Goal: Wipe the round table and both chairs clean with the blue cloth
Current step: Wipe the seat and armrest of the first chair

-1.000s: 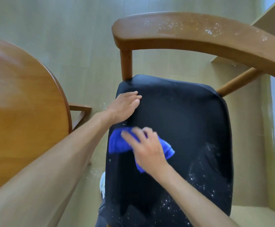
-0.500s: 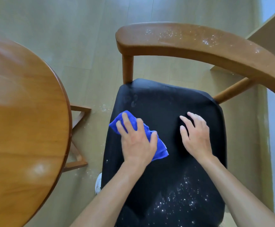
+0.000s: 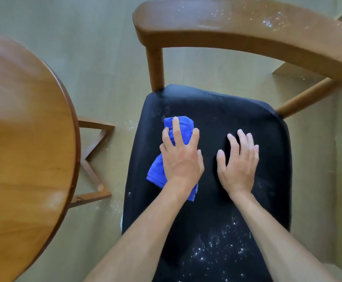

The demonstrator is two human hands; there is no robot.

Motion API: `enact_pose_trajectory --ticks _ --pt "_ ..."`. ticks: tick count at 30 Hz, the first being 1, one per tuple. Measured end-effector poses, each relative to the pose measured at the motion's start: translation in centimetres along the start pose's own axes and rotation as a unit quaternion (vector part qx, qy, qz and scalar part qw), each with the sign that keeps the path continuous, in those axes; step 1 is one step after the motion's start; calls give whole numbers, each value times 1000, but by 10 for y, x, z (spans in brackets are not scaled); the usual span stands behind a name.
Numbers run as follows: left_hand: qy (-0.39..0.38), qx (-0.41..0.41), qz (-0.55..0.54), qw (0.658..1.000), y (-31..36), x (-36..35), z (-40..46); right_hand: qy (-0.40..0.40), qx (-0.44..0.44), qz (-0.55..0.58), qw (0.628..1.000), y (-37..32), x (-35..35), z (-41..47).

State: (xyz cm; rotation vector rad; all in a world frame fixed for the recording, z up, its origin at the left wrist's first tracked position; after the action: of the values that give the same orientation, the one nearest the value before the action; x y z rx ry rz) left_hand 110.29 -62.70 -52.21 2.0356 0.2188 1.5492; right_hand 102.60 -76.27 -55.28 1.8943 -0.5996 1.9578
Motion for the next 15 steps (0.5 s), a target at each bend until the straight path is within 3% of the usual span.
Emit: enact_pose_trajectory --ticks 6,10,15 --pt "-1 -136 -39 990 -36 26 -78 13 -2 -1 1000 2 -1 1" --pt "-47 -143 -60 987 -83 43 -166 17 -8 -6 1000 1 -1 2" --pt "32 -87 -129 987 -90 48 -141 42 -7 -28 999 1 -3 0"
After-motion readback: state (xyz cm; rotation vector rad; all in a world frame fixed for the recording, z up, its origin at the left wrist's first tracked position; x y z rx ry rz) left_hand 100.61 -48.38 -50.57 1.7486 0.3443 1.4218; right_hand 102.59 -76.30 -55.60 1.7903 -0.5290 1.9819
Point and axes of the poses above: each hand's wrist, its own z-axis towards the middle knuckle, its own x-axis out of the back of the hand, y = z × x, the point moved 7 cm from there along z, towards the middle knuckle, and after that the axes turned 15 degrees about -z, right-handed, at the moved point
